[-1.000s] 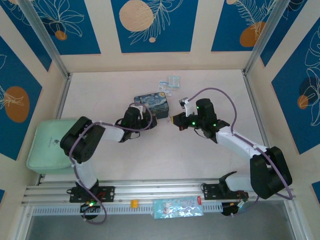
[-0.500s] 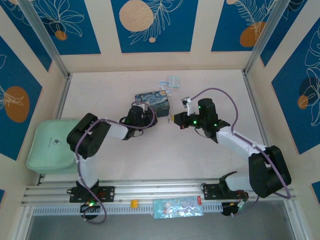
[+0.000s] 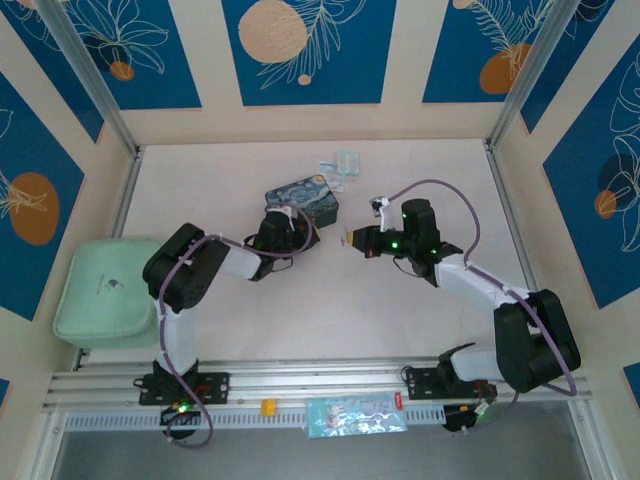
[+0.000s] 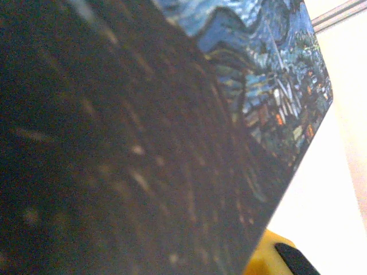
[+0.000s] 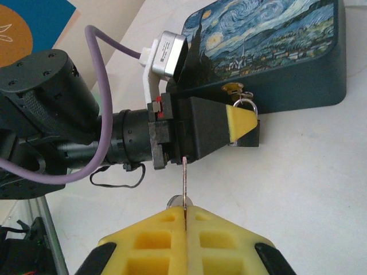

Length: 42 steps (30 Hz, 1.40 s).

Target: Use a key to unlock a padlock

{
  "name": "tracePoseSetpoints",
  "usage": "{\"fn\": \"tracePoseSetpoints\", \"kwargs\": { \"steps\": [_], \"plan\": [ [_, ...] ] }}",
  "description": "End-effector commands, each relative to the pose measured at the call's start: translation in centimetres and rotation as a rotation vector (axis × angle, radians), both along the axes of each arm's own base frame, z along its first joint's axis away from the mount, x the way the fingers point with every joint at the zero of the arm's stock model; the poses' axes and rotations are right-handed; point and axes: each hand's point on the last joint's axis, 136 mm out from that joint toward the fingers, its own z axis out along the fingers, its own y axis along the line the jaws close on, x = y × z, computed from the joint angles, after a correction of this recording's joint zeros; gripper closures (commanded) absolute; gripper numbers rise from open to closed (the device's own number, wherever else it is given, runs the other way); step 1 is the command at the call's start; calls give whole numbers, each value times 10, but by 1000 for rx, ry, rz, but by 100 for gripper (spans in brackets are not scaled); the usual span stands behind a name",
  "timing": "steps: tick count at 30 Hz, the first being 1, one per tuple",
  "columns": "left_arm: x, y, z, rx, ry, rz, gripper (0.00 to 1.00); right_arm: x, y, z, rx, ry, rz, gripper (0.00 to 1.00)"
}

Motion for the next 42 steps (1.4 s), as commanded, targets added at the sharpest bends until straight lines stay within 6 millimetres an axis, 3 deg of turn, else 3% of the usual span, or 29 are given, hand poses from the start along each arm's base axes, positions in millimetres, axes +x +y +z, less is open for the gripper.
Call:
{"fn": "tracePoseSetpoints", "kwargs": {
  "steps": [1, 8, 19, 31, 42],
  "plan": [
    [-13, -3, -12, -100, 119, -3, 100, -7, 2, -10, 49, 58, 45, 100],
    [-10, -9, 36, -353, 135, 25, 100, -10, 14, -32, 161, 195, 122, 100],
    [-6, -14, 72, -562, 97, 17, 100, 4, 46, -51, 329, 312, 190, 100],
    [-7, -13, 77, -577, 78, 12, 100, 17, 55, -54, 407, 323, 197, 100],
    [-9, -12, 80, -582, 66, 6, 100, 28, 52, -57, 415, 321, 173, 100]
  ]
}}
